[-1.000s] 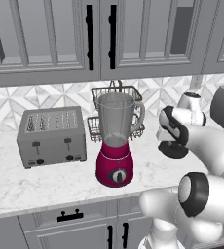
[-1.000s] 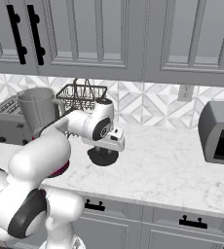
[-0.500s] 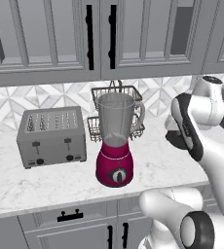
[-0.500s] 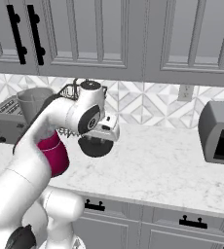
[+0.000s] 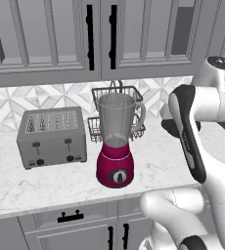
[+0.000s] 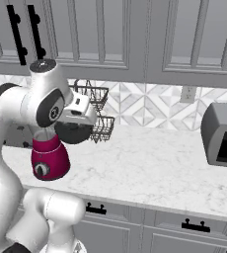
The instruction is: Close the lid blender by securely placing the lid on top.
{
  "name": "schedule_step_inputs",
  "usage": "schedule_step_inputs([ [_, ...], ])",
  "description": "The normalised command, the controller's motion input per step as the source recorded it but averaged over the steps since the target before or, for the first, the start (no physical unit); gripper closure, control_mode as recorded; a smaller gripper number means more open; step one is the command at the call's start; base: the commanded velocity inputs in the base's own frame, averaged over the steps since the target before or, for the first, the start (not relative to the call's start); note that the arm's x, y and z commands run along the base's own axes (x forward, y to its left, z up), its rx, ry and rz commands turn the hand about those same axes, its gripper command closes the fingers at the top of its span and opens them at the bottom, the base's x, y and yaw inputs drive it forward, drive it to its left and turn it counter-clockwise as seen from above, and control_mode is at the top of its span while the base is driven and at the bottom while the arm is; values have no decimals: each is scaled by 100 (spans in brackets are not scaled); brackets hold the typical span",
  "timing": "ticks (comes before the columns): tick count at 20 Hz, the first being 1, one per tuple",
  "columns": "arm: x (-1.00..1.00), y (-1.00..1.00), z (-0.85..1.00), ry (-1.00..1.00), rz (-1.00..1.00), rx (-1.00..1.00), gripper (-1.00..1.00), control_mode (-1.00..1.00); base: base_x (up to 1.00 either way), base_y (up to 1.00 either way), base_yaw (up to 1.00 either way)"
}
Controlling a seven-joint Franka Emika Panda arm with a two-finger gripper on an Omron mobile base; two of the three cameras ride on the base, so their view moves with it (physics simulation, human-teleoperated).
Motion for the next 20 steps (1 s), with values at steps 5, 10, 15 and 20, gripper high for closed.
schedule_step_inputs([
  [5,-14,48,100,-9,0,-4,100,-100,0,0,0],
  [10,0,34,97,-1,0,0,100,-100,0,0,0],
  [15,27,68,19,1,1,0,100,-100,0,0,0],
  [20,58,82,-27,5,1,0,100,-100,0,0,0],
])
